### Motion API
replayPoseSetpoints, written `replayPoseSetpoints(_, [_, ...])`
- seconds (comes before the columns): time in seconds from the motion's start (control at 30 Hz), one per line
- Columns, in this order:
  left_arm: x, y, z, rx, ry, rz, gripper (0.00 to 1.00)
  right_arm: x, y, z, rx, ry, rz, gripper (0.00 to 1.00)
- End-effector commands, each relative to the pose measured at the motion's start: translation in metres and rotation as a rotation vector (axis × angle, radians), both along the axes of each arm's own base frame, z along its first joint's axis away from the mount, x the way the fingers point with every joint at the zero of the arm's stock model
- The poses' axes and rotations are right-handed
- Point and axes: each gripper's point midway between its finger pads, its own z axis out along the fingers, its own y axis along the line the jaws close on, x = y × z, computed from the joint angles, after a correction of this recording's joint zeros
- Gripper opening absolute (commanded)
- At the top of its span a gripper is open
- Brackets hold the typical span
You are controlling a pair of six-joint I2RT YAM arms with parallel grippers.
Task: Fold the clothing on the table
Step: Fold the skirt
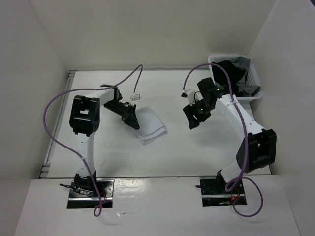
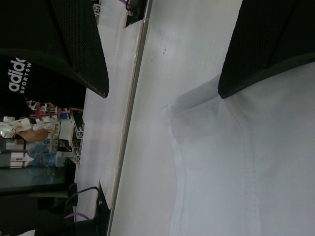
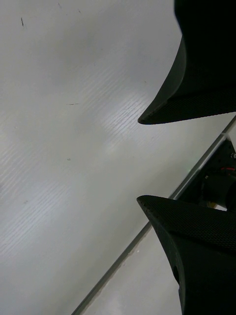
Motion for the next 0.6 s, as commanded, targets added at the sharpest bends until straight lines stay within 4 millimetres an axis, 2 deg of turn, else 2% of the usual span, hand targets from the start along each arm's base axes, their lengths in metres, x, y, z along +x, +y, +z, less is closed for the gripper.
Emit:
replayPoseSetpoints(0.0, [-0.007,0.008,-0.019,-0.036,-0.004,-0.012,0.97,0.006,0.002,-0.001,0.020,-0.021,-0.008,0.65])
replayPoseSetpoints(0.27, [-0.014,0.031,-0.081,-0.017,0.151,0.029,0.97,0.004,0.003,-0.013,0.021,0.010,-0.006,0.65])
replayPoseSetpoints(0.37, [-0.013,0.031,-0.093,-0.018,0.170,0.026,0.97,0.002,0.001,-0.013,0.014,0.009,-0.016,0.65])
replayPoseSetpoints(0.47, [-0.011,0.030,-0.088,-0.027,0.157,0.031,0.97,0.000,-0.001,-0.012,0.007,-0.002,-0.020,0.65])
replayPoseSetpoints(0.5, [-0.016,0.030,-0.085,-0.026,0.164,0.031,0.97,-0.003,-0.002,-0.011,0.008,-0.005,-0.020,0.65])
replayPoseSetpoints(0.57, [-0.015,0.031,-0.068,-0.021,0.114,0.025,0.97,-0.003,-0.002,-0.004,0.015,-0.029,-0.019,0.65])
